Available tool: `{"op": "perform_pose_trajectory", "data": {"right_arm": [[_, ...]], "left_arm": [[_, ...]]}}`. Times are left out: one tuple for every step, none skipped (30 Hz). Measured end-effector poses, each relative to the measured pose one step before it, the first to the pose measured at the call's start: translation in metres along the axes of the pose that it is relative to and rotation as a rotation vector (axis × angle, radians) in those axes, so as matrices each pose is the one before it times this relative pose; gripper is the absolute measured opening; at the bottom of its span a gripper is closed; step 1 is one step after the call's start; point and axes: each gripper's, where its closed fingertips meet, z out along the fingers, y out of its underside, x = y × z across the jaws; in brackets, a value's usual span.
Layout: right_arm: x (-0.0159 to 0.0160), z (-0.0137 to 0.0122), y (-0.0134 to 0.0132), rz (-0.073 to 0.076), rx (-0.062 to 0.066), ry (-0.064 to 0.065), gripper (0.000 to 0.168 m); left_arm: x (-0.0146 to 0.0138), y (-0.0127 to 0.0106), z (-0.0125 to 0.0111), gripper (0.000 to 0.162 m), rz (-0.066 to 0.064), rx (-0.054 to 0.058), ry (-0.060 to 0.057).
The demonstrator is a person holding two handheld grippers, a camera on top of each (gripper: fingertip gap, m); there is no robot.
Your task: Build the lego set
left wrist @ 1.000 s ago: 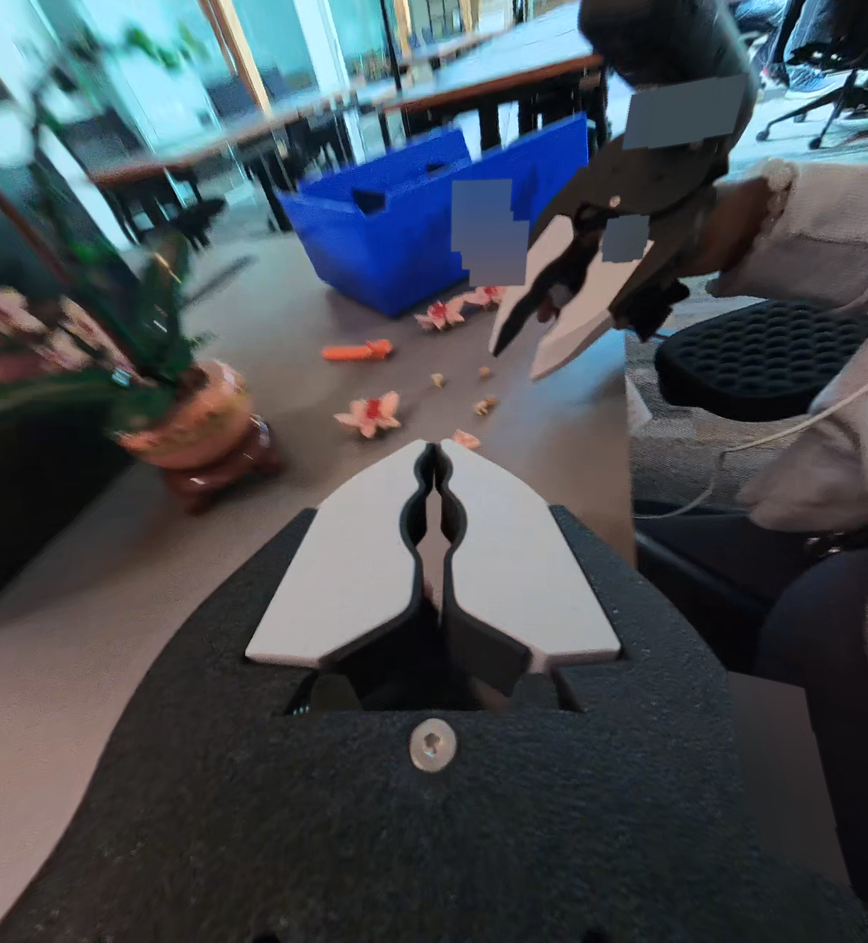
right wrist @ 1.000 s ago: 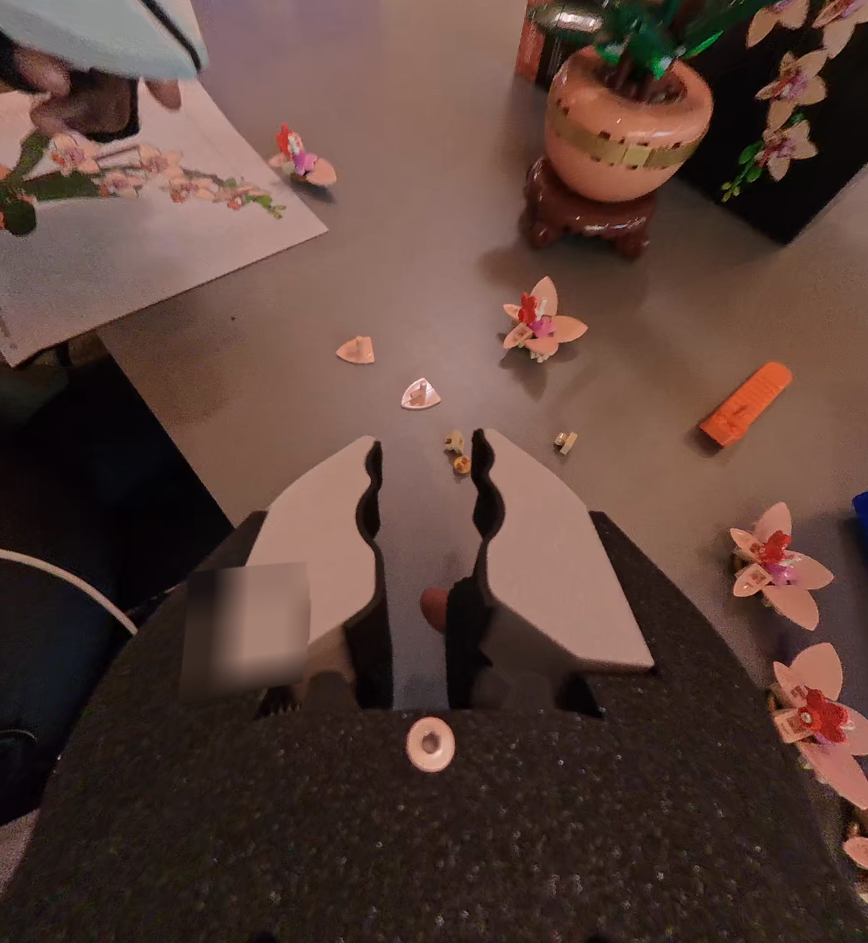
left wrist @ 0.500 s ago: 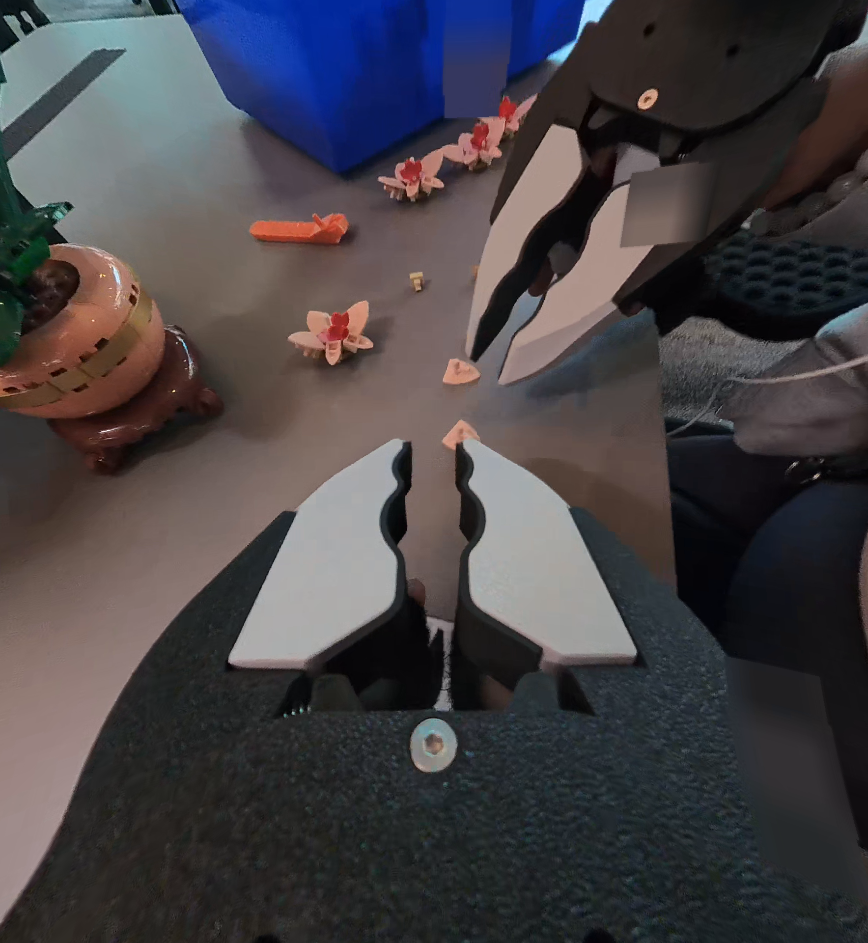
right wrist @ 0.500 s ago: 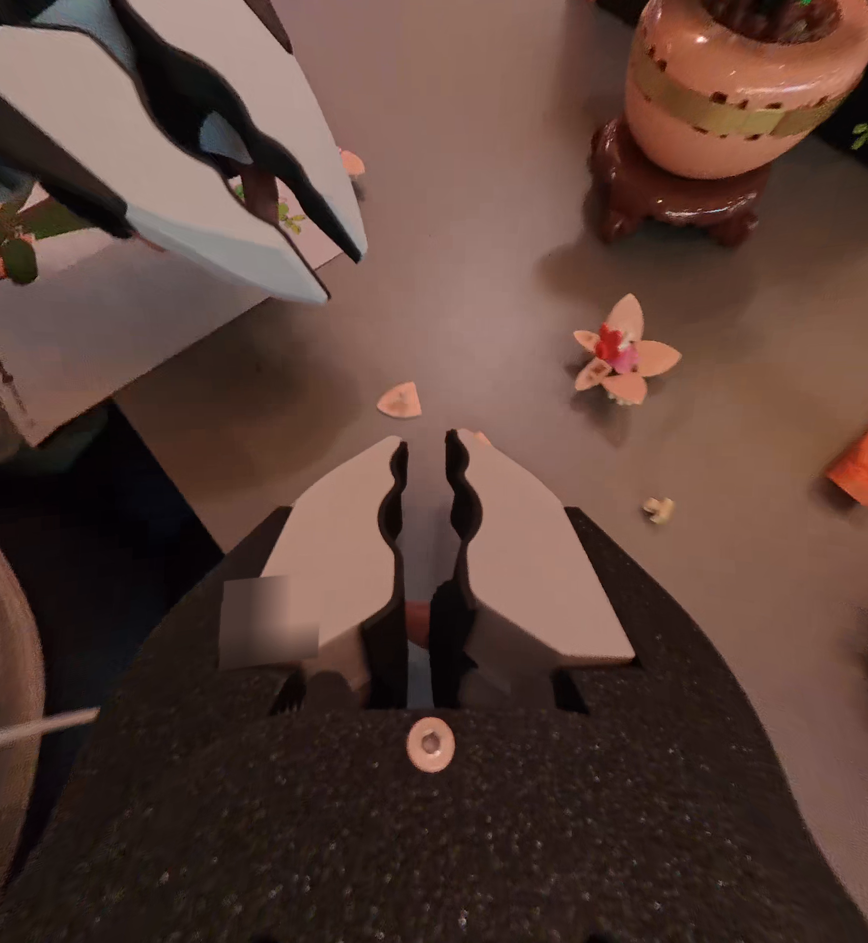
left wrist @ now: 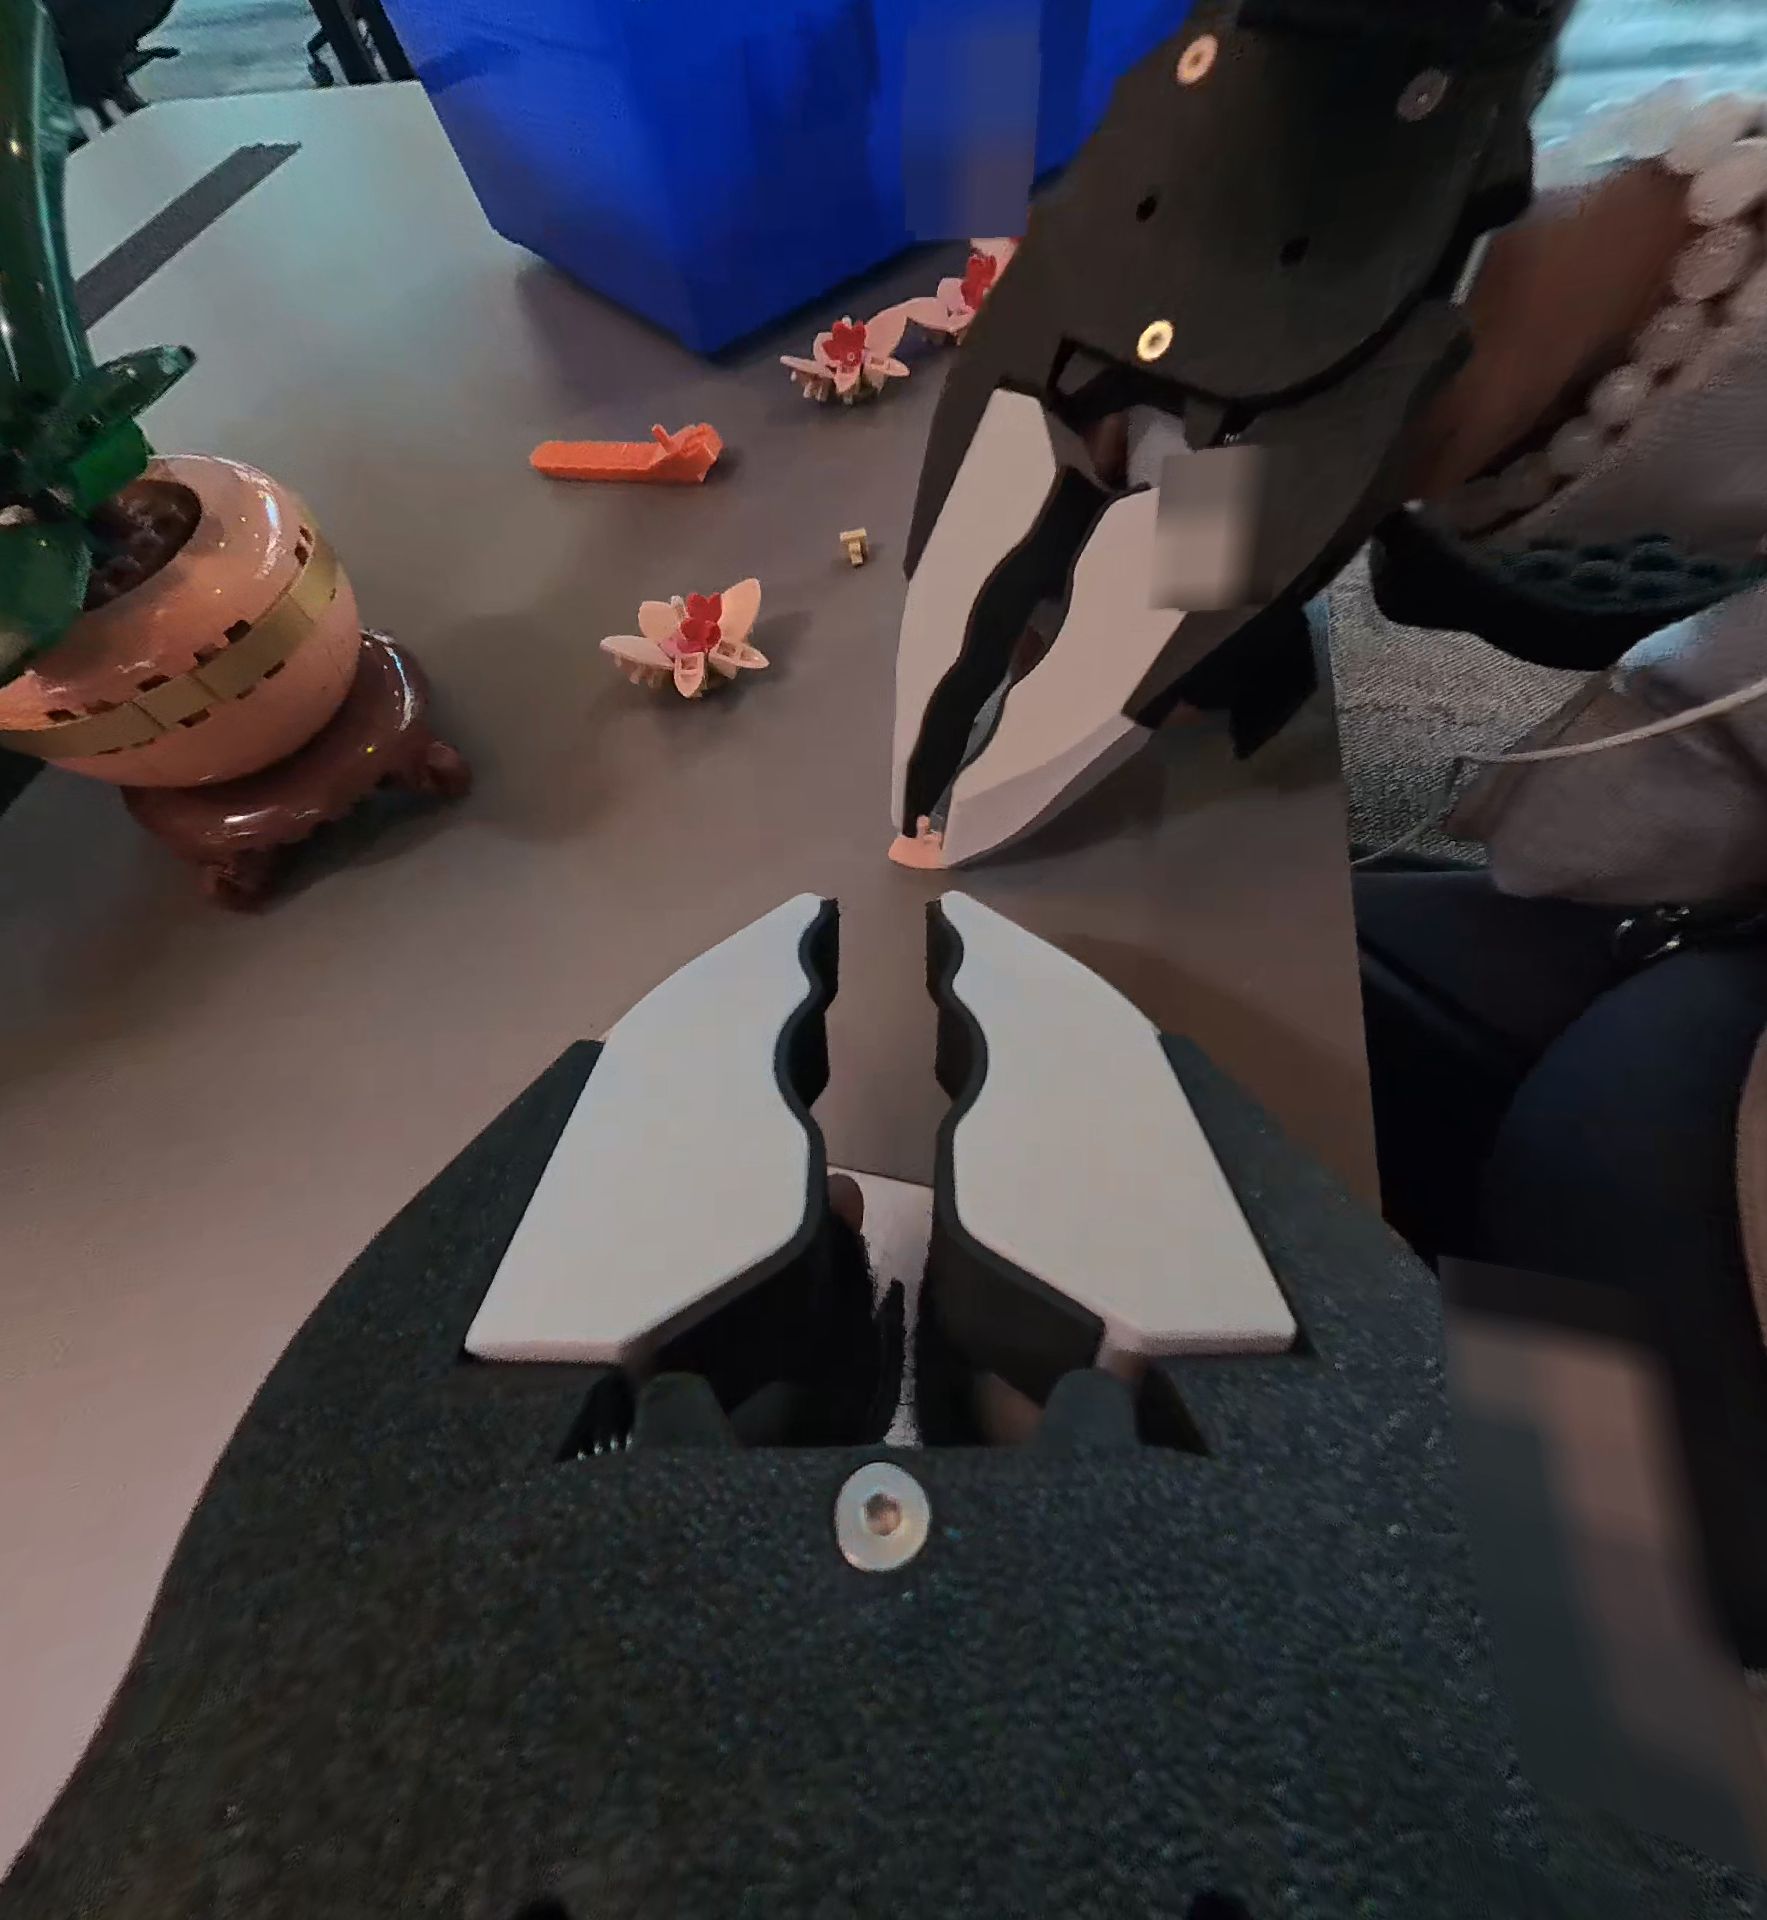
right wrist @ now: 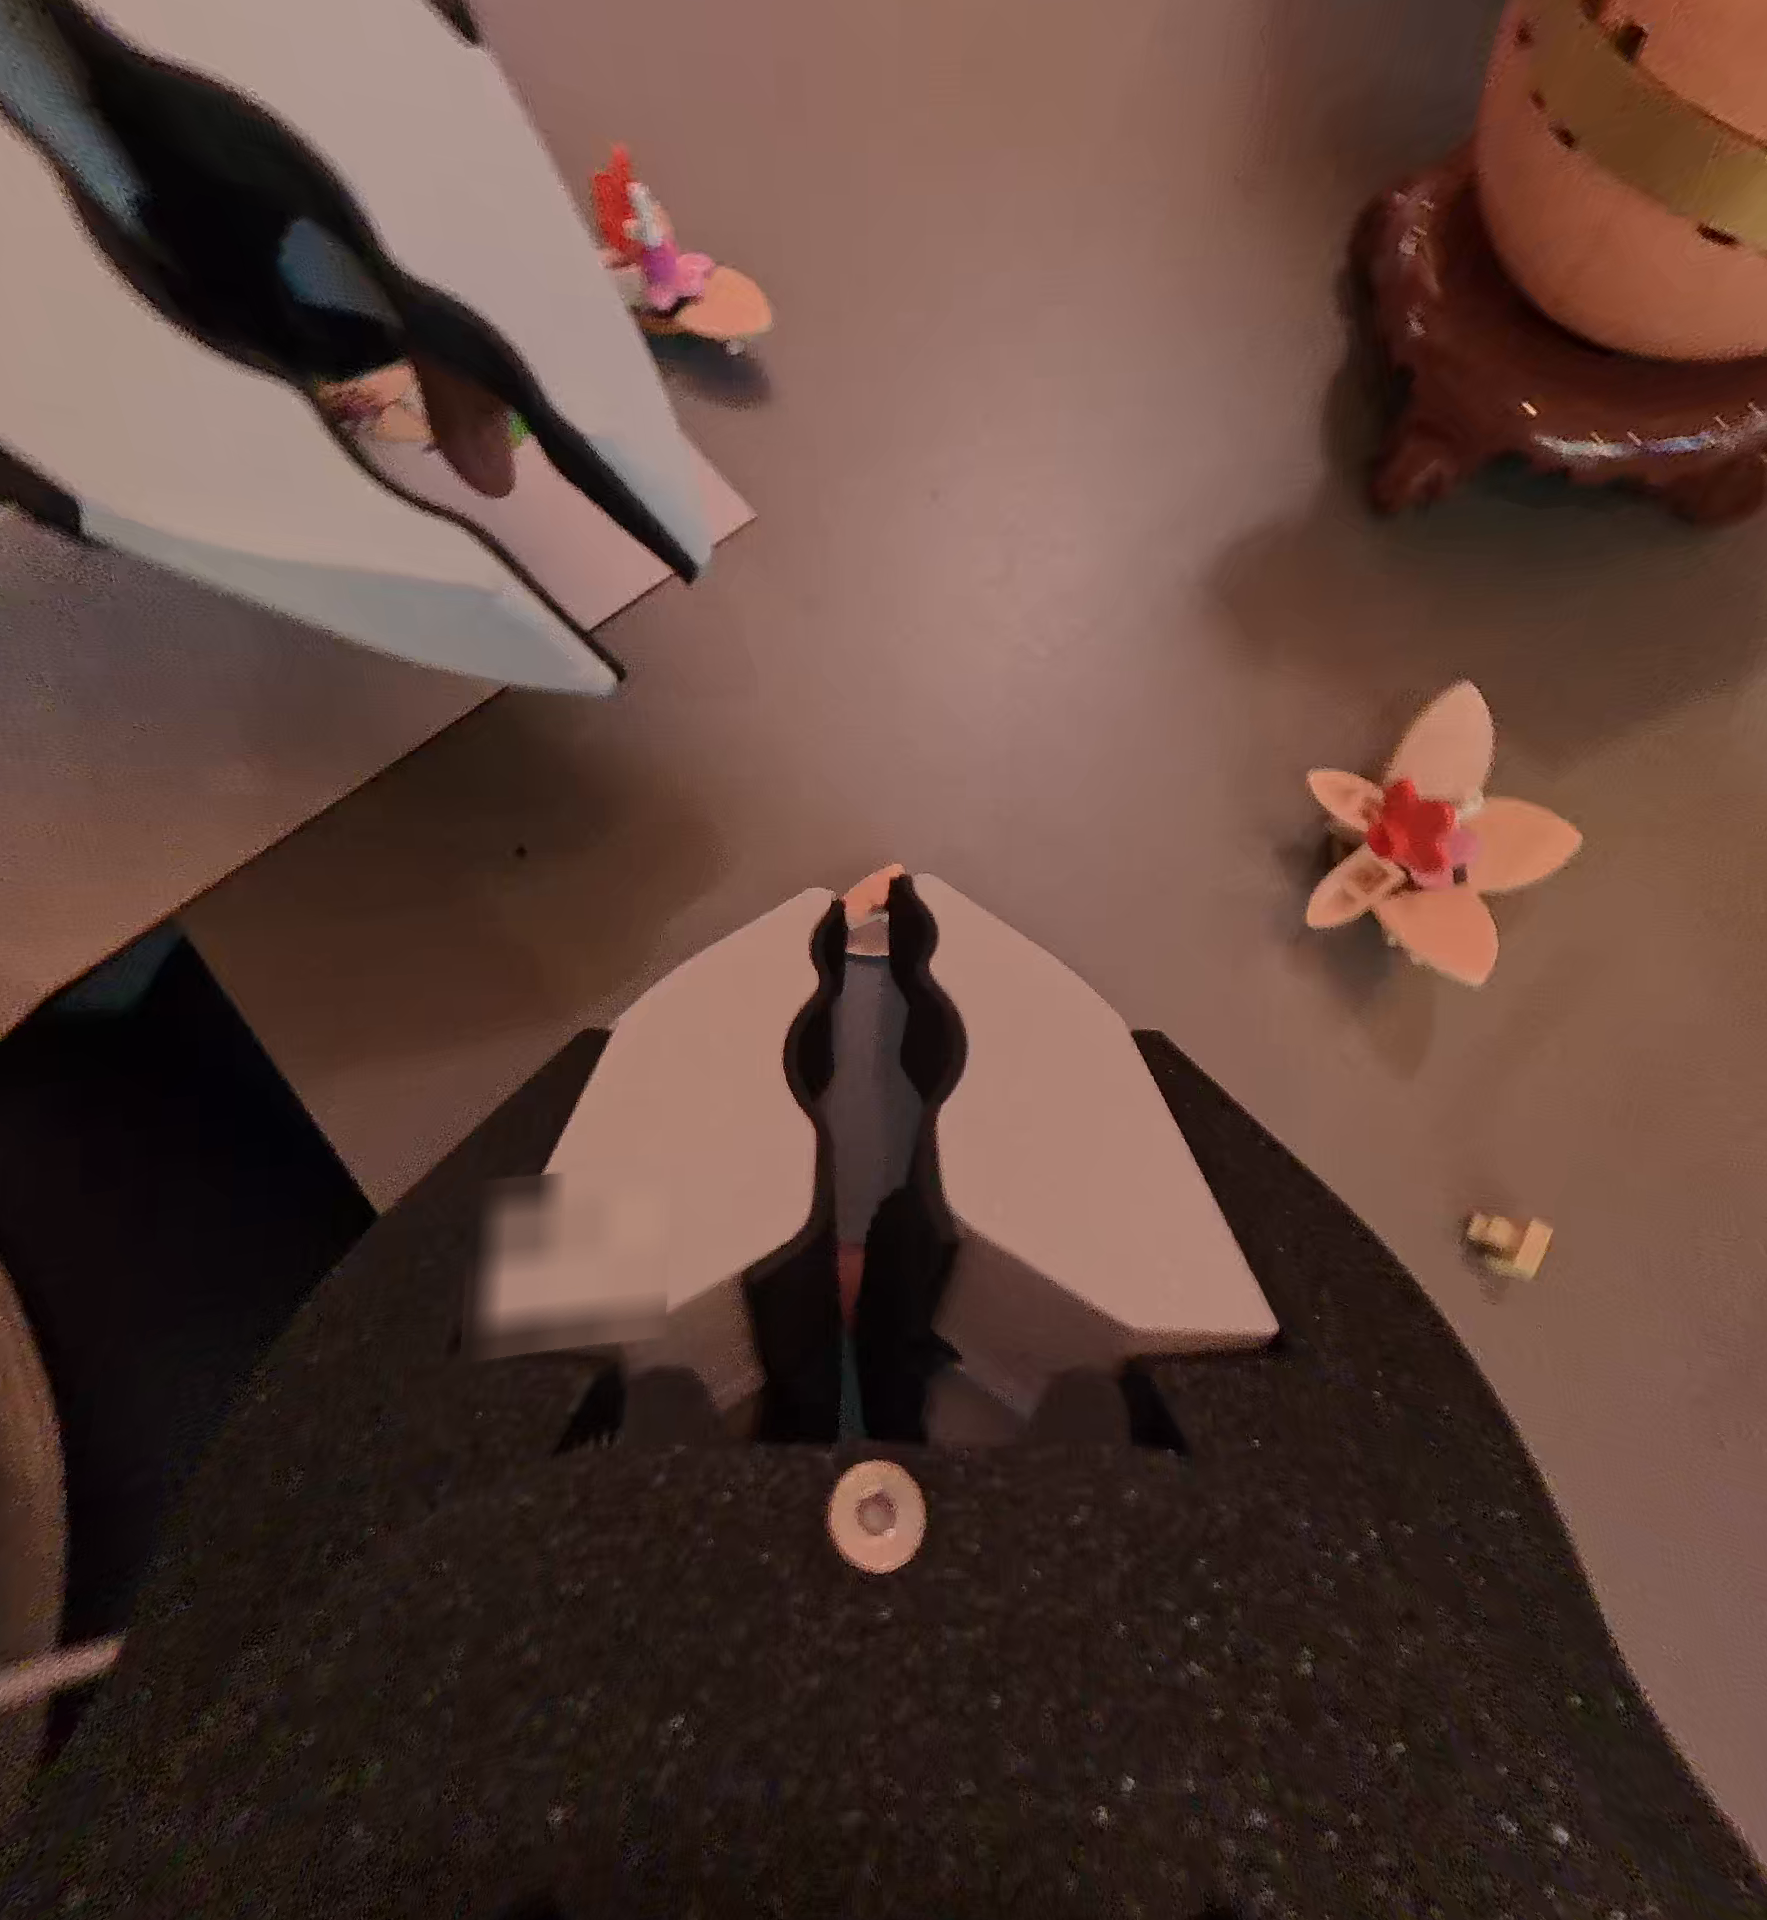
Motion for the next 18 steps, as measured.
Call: {"op": "perform_pose_trajectory", "data": {"right_arm": [[-0.00316, 0.00000, -0.00047, -0.0517, 0.0052, -0.0531, 0.008], [-0.00340, -0.00064, -0.00082, -0.0543, 0.0112, -0.0598, 0.007], [-0.00272, -0.00174, -0.00189, -0.0568, 0.0153, -0.0574, 0.008], [-0.00218, -0.00297, -0.00351, -0.0661, 0.0215, -0.0520, 0.008], [-0.00220, -0.00371, -0.00477, -0.0721, 0.0213, -0.0470, 0.008], [-0.00228, -0.00394, -0.00660, -0.0788, 0.0205, -0.0422, 0.008], [-0.00208, -0.00357, -0.00824, -0.0828, 0.0236, -0.0359, 0.007], [-0.00067, -0.00272, -0.00868, -0.0749, 0.0189, -0.0256, 0.008], [-0.00130, -0.00180, -0.00825, -0.0662, 0.0090, -0.0298, 0.008], [-0.00135, -0.00073, -0.00714, -0.0568, 0.0009, -0.0302, 0.008], [-0.00030, -0.00013, -0.00600, -0.0492, -0.0037, -0.0215, 0.008], [-0.00096, 0.00013, -0.00532, -0.0455, -0.0021, -0.0236, 0.008], [-0.00097, 0.00033, -0.00508, -0.0383, 0.0016, -0.0197, 0.008], [-0.00060, 0.00028, -0.00482, -0.0297, 0.0051, -0.0156, 0.008], [-0.00173, 0.00038, -0.00379, -0.0240, 0.0034, -0.0203, 0.008], [-0.00060, 0.00034, -0.00258, -0.0192, -0.0013, -0.0100, 0.008], [-0.00033, 0.00030, -0.00153, -0.0167, -0.0039, -0.0053, 0.008], [-0.00129, 0.00044, -0.00143, -0.0147, -0.0025, -0.0101, 0.008]], "left_arm": [[-0.00021, 0.00069, -0.00156, 0.016, -0.0124, 0.0069, 0.0074], [-0.00075, 0.00106, -0.00173, 0.016, -0.0169, 0.0041, 0.0064], [-0.00030, 0.00123, -0.00178, 0.016, -0.0225, 0.0022, 0.0119], [0.00079, 0.00078, -0.00168, 0.015, -0.0289, 0.0038, 0.0221], [0.00226, 0.00001, -0.00144, 0.015, -0.0385, 0.0089, 0.0347], [0.00378, -0.00097, -0.00098, 0.014, -0.0530, 0.0146, 0.0483], [0.00496, -0.00204, -0.00071, 0.011, -0.0691, 0.0195, 0.0592], [0.00564, -0.00345, -0.00035, 0.009, -0.0821, 0.0239, 0.0663], [0.00597, -0.00437, -0.00012, 0.007, -0.0875, 0.0281, 0.0696], [0.00589, -0.00425, -0.00002, 0.007, -0.0828, 0.0267, 0.0684], [0.00480, -0.00313, 0.00015, 0.006, -0.0660, 0.0198, 0.0561], [0.00156, -0.00183, 0.00027, 0.006, -0.0411, 0.0166, 0.0261], [-0.00109, -0.00062, 0.00025, 0.005, -0.0172, 0.0114, 0.0009], [-0.00106, 0.00114, 0.00027, 0.005, -0.0043, 0.0007, -0.0028], [-0.00039, 0.00183, 0.00028, 0.005, -0.0055, -0.0042, 0.0001], [0.00064, 0.00147, -0.00003, 0.005, -0.0090, -0.0026, 0.0063], [0.00269, 0.00089, -0.00003, 0.006, -0.0096, 0.0020, 0.0197], [0.00452, -0.00043, 0.00016, 0.007, -0.0124, 0.0113, 0.0327]]}}
